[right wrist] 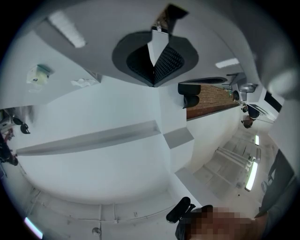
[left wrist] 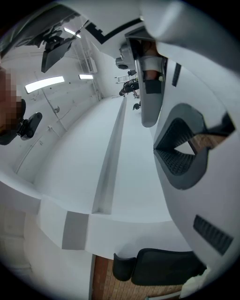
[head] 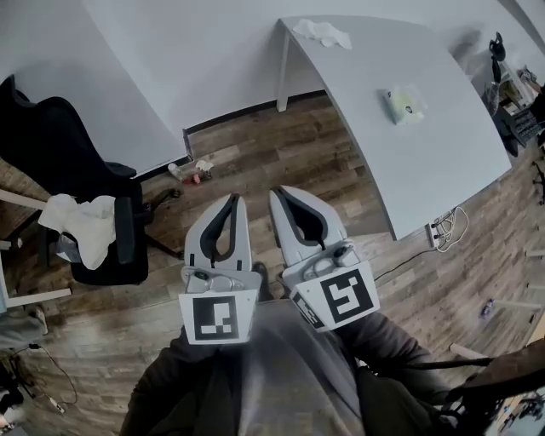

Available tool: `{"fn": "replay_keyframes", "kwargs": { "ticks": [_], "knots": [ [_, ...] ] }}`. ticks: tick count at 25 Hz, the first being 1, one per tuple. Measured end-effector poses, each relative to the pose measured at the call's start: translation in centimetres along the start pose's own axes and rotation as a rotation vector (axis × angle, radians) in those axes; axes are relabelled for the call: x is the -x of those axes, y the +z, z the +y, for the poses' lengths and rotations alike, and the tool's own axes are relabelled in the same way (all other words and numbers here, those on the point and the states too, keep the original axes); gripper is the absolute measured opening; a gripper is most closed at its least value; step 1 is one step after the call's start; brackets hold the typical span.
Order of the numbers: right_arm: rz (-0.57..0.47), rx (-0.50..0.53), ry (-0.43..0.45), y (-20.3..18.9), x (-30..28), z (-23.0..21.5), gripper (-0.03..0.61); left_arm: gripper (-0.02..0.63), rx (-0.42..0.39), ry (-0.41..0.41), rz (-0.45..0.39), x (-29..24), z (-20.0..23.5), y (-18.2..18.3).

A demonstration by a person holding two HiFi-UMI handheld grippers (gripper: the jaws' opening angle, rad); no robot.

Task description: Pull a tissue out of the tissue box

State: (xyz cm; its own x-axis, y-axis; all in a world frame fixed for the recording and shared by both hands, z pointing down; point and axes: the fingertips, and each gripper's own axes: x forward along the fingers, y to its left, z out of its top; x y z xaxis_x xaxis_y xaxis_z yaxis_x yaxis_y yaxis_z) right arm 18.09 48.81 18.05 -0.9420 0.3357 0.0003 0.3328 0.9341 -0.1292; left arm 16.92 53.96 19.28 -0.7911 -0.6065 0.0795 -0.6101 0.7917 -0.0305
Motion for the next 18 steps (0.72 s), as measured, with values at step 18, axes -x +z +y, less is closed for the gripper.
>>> {"fn": "replay_keyframes", "kwargs": {
  "ticks": [18],
  "knots": [
    [-0.03,-0.014,-0.238,0.6,-8.1,-18.9,0.002,-0.001,-0.007,-0.217,0.036,-21.2,-2.6,-1.3]
  ]
}}
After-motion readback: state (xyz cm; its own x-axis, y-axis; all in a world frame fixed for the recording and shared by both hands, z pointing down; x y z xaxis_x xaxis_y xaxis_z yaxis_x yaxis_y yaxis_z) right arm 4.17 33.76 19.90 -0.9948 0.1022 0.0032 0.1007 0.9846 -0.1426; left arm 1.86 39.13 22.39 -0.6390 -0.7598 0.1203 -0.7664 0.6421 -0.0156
